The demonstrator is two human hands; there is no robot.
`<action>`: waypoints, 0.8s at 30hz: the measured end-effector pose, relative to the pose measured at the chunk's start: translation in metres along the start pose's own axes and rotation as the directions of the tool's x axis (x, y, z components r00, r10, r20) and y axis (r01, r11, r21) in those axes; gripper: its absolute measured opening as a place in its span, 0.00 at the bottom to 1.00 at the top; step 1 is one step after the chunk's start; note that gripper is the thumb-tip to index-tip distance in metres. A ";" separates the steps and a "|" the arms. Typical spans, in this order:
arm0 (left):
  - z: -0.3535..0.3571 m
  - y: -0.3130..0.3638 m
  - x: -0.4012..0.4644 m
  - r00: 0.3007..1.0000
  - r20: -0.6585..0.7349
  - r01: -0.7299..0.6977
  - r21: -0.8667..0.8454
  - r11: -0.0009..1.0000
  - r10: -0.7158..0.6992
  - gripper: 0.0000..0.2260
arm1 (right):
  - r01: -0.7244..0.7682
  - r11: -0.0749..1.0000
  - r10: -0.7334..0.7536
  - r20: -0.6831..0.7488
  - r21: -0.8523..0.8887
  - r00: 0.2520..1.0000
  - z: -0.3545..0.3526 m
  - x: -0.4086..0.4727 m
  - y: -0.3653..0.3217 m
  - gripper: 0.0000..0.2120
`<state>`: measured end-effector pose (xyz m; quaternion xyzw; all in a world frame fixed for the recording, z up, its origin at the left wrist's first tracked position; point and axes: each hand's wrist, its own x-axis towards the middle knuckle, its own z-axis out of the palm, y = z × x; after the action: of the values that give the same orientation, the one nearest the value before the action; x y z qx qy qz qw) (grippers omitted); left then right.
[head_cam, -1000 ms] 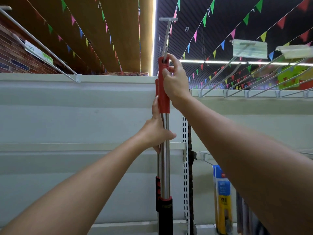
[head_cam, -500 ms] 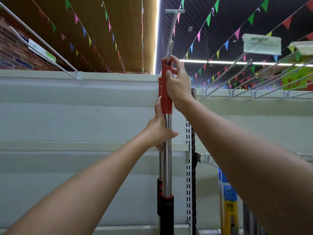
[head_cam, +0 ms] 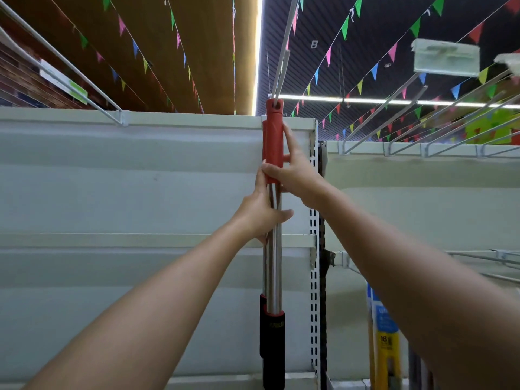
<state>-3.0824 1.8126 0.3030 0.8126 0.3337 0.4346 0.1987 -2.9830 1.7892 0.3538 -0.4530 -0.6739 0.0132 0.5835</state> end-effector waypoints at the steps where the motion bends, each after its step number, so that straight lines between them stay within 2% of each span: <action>1: 0.002 -0.002 0.001 1.000 -0.010 -0.013 -0.001 1.000 0.013 0.46 | -0.023 1.000 0.023 0.018 -0.008 1.000 0.001 -0.001 0.003 0.42; 7: 0.011 -0.015 0.006 0.997 -0.078 -0.026 -0.013 1.000 0.025 0.41 | -0.076 0.995 0.077 0.030 -0.061 0.997 0.003 -0.001 0.010 0.40; 14: 0.012 -0.021 0.014 0.995 -0.102 0.011 -0.062 0.998 -0.017 0.38 | -0.051 0.998 0.051 0.003 -0.036 0.999 0.009 0.000 0.025 0.38; 24: 0.017 -0.025 0.025 0.996 -0.085 -0.027 0.034 0.999 0.030 0.32 | -0.064 0.998 0.063 0.068 0.015 0.996 0.016 -0.005 0.045 0.35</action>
<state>-3.0672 1.8474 0.2924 0.8012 0.3372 0.4661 0.1647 -2.9696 1.8212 0.3203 -0.4684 -0.6784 0.0531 0.5636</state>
